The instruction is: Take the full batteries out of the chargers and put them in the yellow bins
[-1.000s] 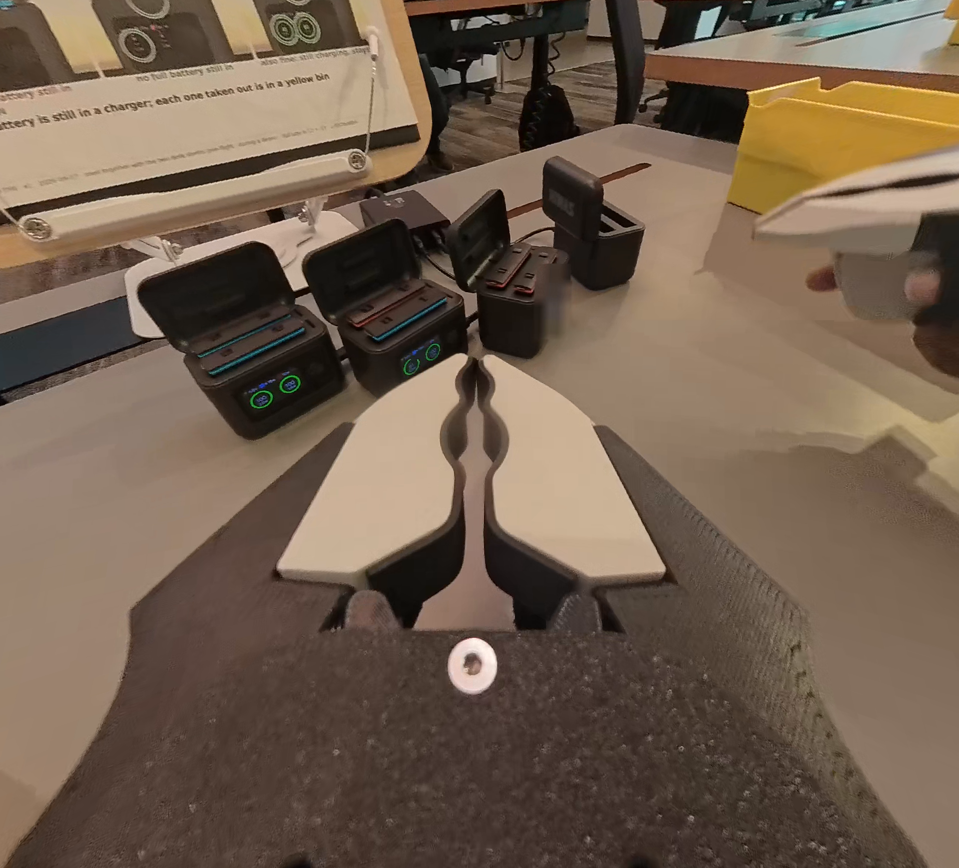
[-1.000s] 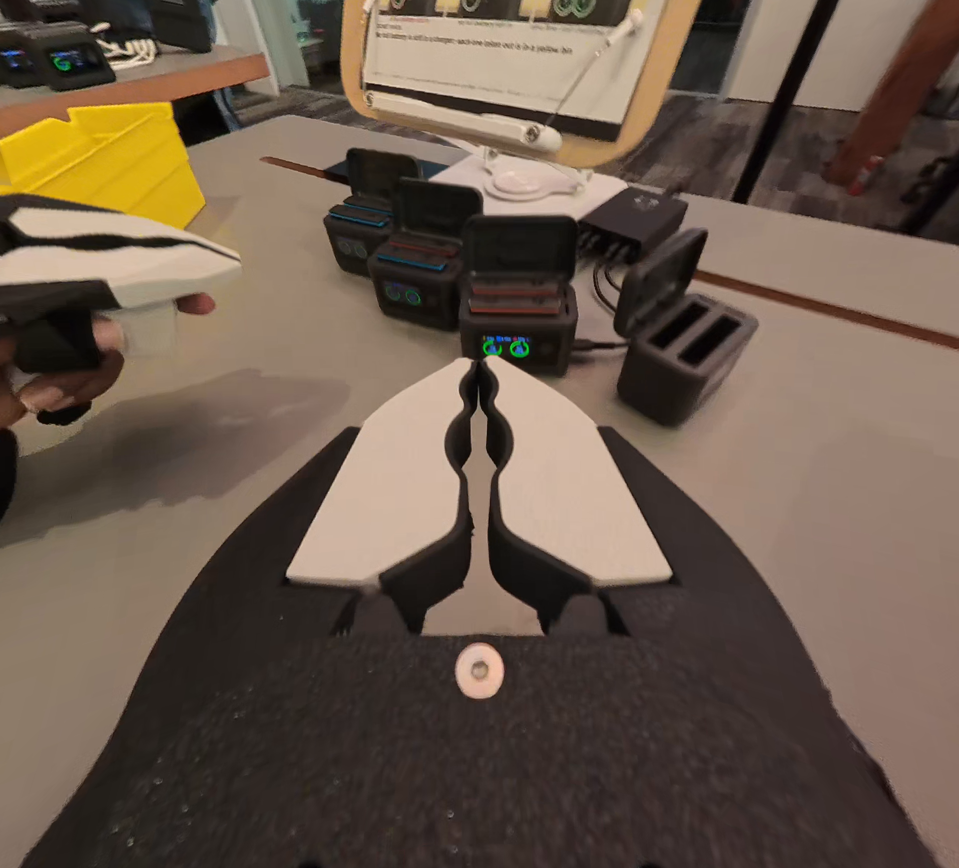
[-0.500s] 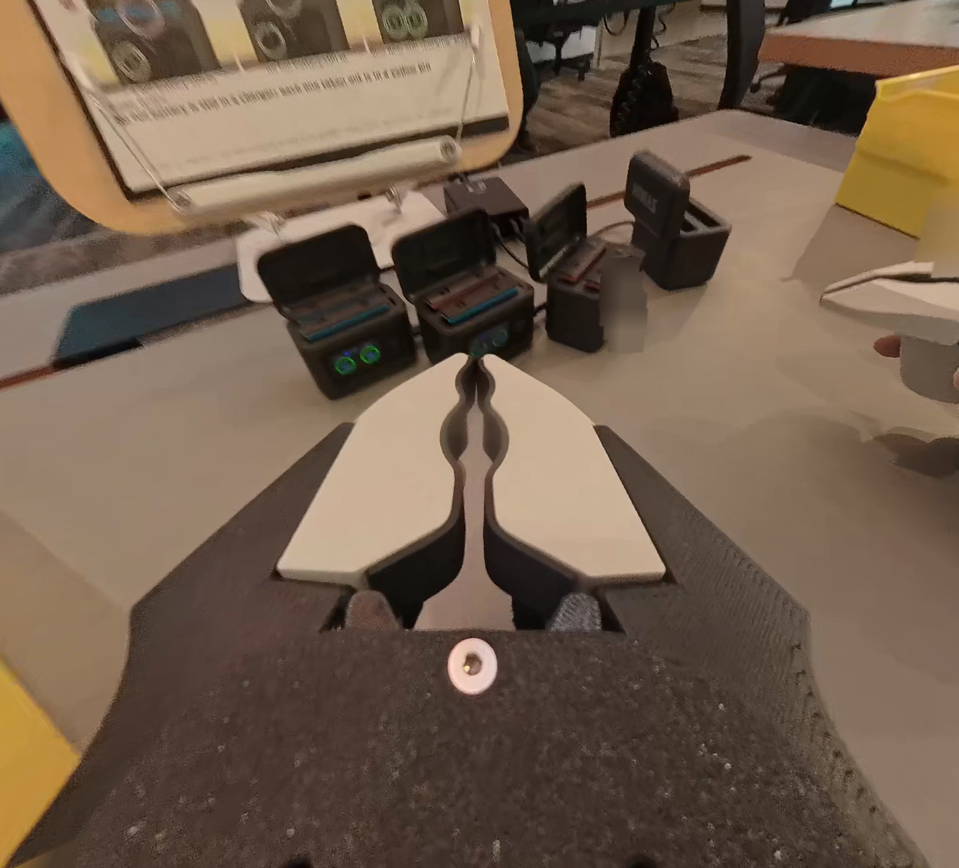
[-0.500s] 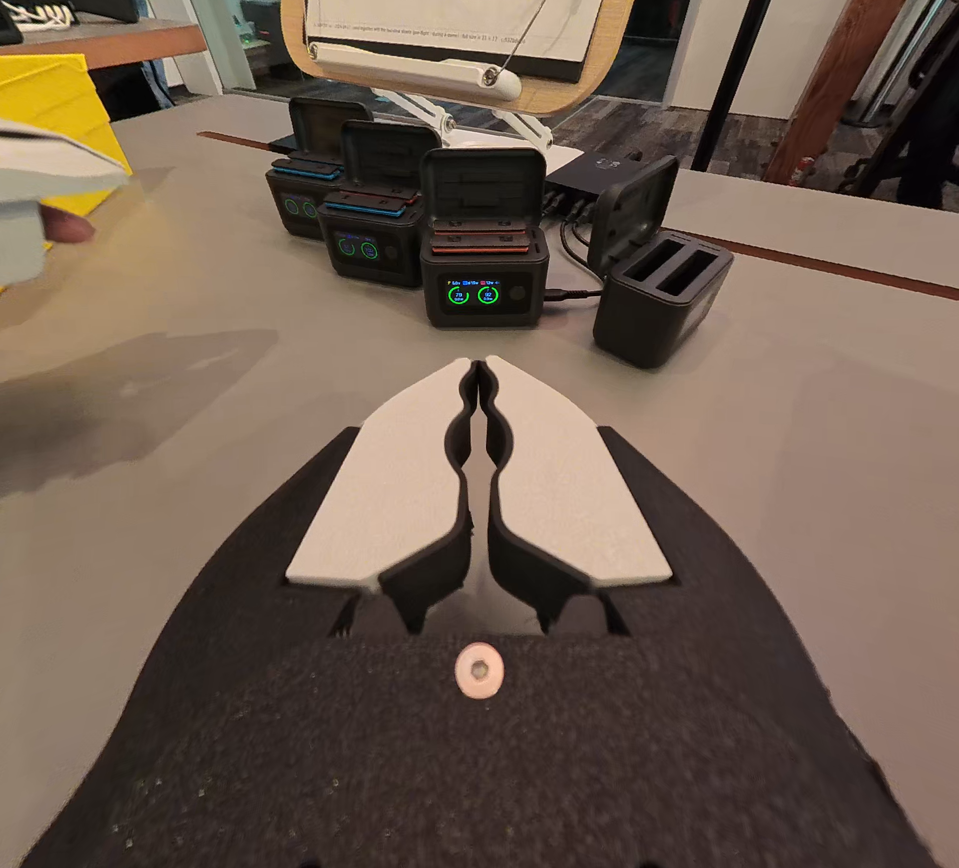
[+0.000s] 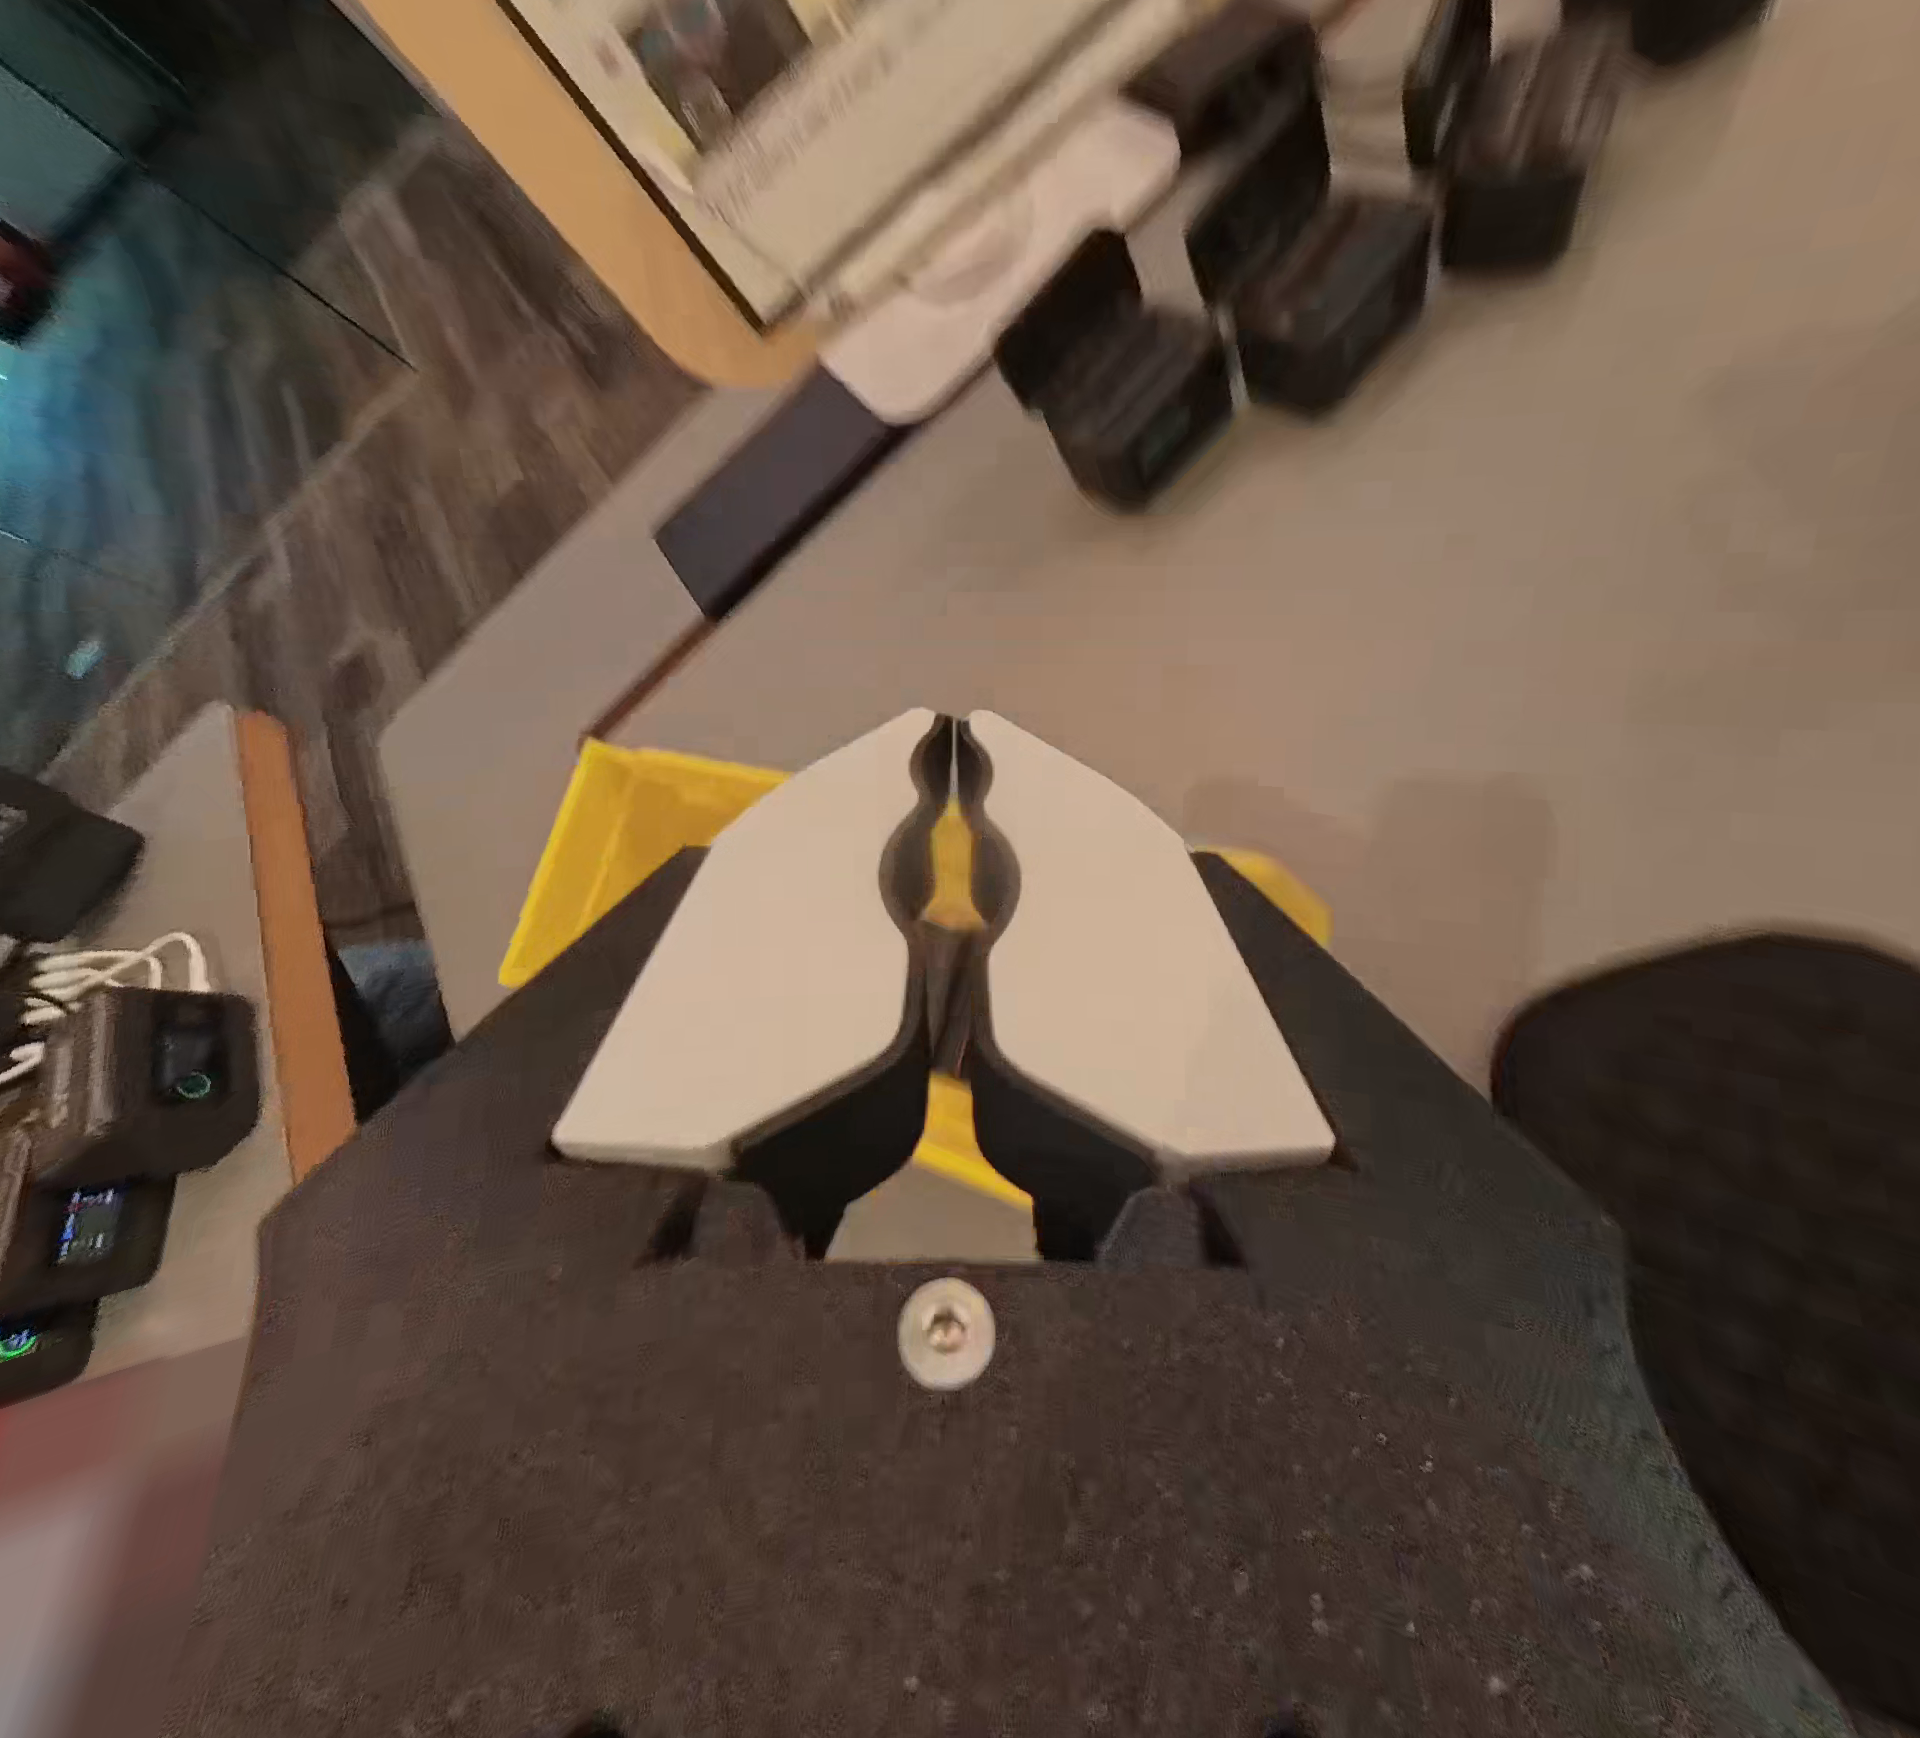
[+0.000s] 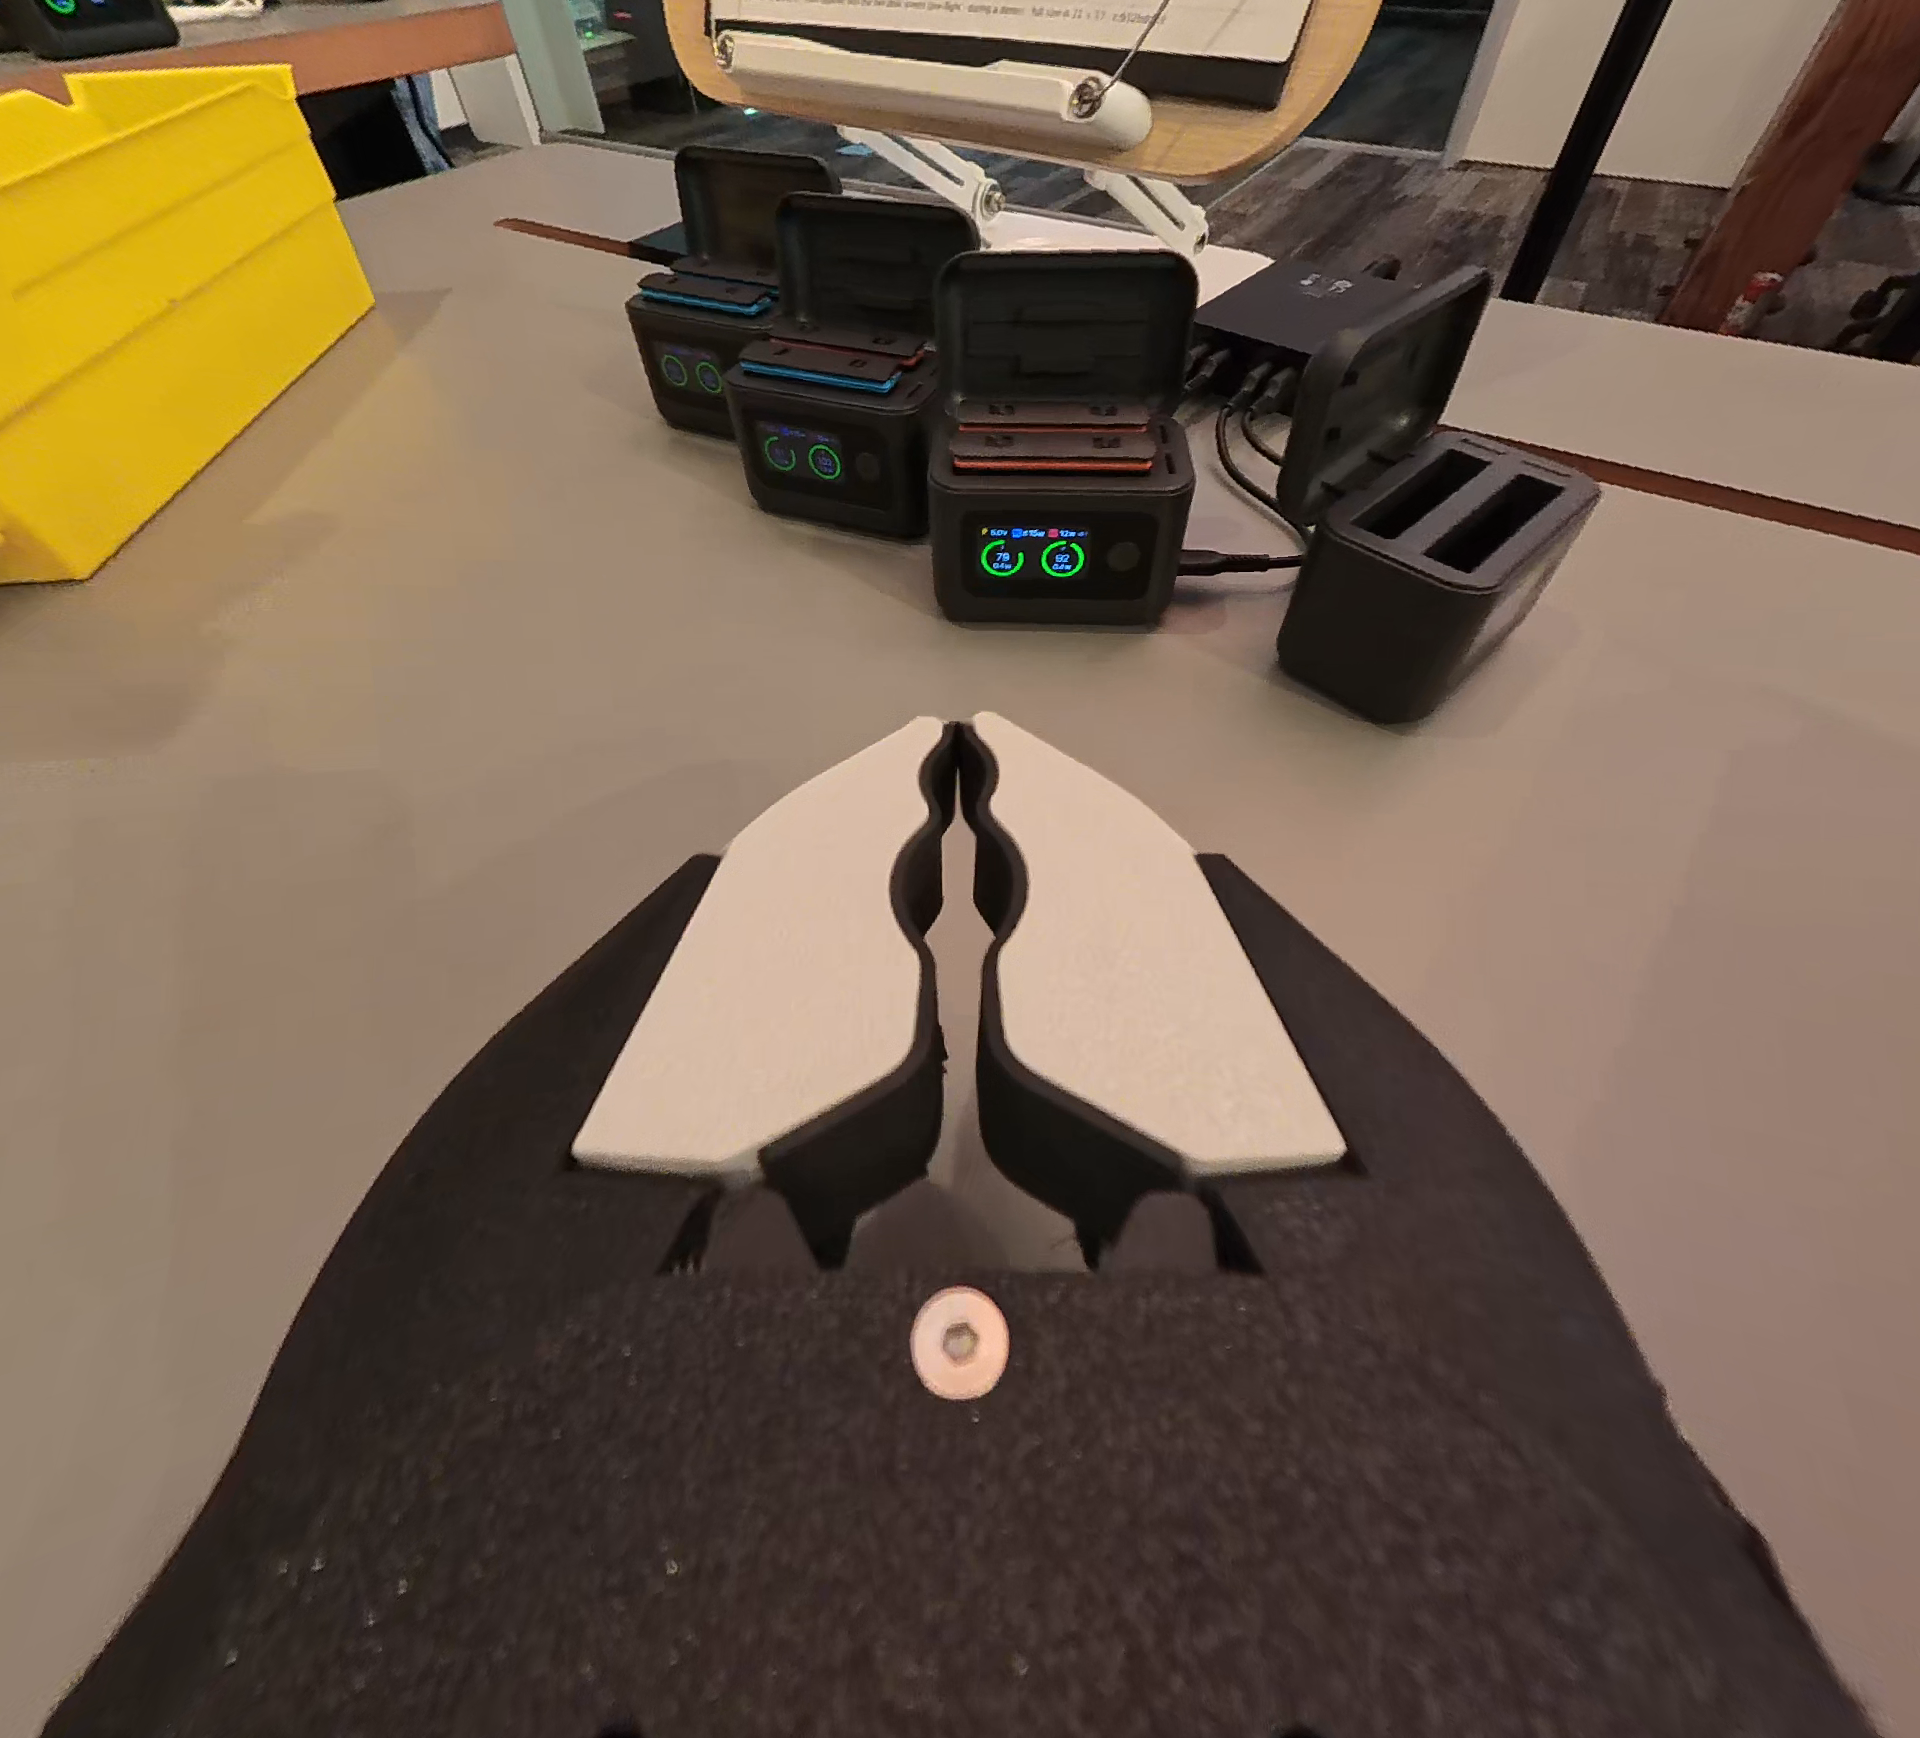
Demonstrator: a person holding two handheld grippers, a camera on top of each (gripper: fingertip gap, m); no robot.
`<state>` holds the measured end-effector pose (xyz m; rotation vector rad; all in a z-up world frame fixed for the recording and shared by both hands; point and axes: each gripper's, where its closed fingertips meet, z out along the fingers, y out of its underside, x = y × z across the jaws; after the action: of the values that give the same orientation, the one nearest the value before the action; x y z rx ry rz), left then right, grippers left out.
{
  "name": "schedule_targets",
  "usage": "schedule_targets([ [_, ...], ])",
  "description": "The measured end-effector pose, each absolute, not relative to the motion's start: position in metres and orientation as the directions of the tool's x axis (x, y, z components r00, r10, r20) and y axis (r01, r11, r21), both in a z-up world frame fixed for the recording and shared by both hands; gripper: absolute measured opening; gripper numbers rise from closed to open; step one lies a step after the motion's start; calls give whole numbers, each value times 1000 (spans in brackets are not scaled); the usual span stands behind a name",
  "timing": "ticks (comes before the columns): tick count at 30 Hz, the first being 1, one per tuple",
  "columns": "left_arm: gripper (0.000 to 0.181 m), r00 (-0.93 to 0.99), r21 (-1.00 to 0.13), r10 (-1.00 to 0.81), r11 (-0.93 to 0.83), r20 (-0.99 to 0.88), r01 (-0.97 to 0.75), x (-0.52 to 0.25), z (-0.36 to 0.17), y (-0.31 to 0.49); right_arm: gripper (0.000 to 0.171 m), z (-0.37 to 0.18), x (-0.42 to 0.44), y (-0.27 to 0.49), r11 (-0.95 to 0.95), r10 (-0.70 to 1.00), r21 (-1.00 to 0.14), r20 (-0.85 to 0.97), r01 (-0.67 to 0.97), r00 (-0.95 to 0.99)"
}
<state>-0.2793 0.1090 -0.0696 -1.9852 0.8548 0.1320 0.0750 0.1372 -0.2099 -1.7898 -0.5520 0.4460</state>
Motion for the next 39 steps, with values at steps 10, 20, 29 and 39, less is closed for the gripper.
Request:
schedule_targets([
  [10, 26, 477, -108, -863, -465, -165, -879, -314, -202, 85, 0, -211, 66, 131, -223, 621, -959, -1, 175, 784],
  [20, 30, 435, 82, -883, -453, -174, -888, -329, -239, 100, 0, -211, 68, 131, -225, 623, -960, -9, 169, 782],
  [29, 27, 405, 74, -893, -425, -195, -902, -328, -242, 102, 0, -212, 68, 131, -233, 625, -958, -14, 169, 780],
  [39, 30, 375, 76, -908, -394, -189, -916, -329, -243, 92, 0, -213, 69, 133, -230, 617, -957, 0, 180, 787],
])
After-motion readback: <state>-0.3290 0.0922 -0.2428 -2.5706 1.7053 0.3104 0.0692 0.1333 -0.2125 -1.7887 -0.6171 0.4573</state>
